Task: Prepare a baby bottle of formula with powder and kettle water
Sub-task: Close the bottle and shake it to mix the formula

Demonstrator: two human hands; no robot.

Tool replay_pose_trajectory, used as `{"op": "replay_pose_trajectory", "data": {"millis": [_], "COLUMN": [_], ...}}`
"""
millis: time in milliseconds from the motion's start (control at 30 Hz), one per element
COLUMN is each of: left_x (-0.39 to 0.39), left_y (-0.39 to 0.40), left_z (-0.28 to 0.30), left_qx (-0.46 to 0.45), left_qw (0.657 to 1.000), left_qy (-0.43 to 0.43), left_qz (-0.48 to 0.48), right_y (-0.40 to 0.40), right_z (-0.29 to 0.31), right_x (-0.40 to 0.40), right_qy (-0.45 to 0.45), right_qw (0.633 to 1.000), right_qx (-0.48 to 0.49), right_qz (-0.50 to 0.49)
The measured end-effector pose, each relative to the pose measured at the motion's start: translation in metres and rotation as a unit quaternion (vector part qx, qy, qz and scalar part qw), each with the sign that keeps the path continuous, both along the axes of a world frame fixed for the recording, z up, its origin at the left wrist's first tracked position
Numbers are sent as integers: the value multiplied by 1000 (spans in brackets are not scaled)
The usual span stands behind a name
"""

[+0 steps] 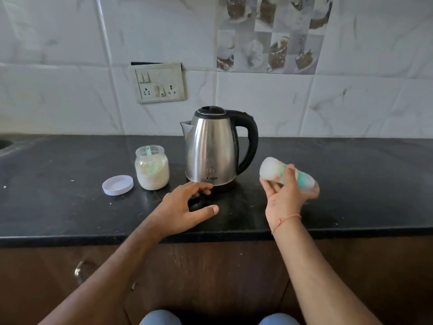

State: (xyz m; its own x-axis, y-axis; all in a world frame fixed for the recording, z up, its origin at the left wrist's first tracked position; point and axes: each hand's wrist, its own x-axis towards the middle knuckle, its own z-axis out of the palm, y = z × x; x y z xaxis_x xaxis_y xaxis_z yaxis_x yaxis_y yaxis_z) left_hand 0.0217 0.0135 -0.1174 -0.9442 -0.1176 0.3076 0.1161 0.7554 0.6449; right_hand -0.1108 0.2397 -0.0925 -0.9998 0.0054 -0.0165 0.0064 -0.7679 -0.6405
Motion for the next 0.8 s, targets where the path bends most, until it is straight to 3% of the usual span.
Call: {"op": "replay_pose_trajectory", "data": {"millis": [100, 133, 200, 267, 367, 400, 500, 533, 600, 633, 667, 733, 800], "left_x": [1, 1, -1, 0, 0, 0, 0, 0, 0, 0, -1, 0, 1], "left_y": [0, -1, -2, 0, 0, -1, 0, 0, 0, 0, -1, 1, 2], "left_z": [-1, -1, -1, -1, -1, -1, 0, -1, 0, 1, 1, 2, 1], "left_qx": [-7, -8, -5, -7, -4, -3, 5, -1, -10, -12, -11, -2, -11], "left_qw": [1000, 1000, 1000, 1000, 1000, 1000, 1000, 1000, 1000, 1000, 1000, 1000, 1000], "left_qy": [2, 2, -2, 2, 2, 1, -2, -1, -7, -7, -5, -2, 6], "left_qz": [0, 0, -4, -5, -6, -7, -12, -12, -9, -8, -8, -9, -9], "right_y": [-5, -7, -4, 1, -5, -8, -1, 0, -5, -7, -10, -4, -5], "right_z": [-1, 2, 1, 0, -1, 2, -1, 3, 0, -1, 0, -2, 2], "right_x": [12, 13, 8, 1, 10, 10, -1, 0, 9, 9, 8, 2, 2], "right_qy": [90, 85, 50, 16, 82, 75, 17, 25, 78, 77, 79, 34, 44], "right_qw": [969, 966, 994, 1000, 968, 970, 999, 998, 970, 965, 972, 997, 994], "right_qx": [174, 189, 90, 20, 169, 173, 26, 41, 159, 176, 171, 58, 79], "right_qz": [153, 152, 35, 11, 168, 155, 23, 50, 168, 177, 143, 37, 69]}}
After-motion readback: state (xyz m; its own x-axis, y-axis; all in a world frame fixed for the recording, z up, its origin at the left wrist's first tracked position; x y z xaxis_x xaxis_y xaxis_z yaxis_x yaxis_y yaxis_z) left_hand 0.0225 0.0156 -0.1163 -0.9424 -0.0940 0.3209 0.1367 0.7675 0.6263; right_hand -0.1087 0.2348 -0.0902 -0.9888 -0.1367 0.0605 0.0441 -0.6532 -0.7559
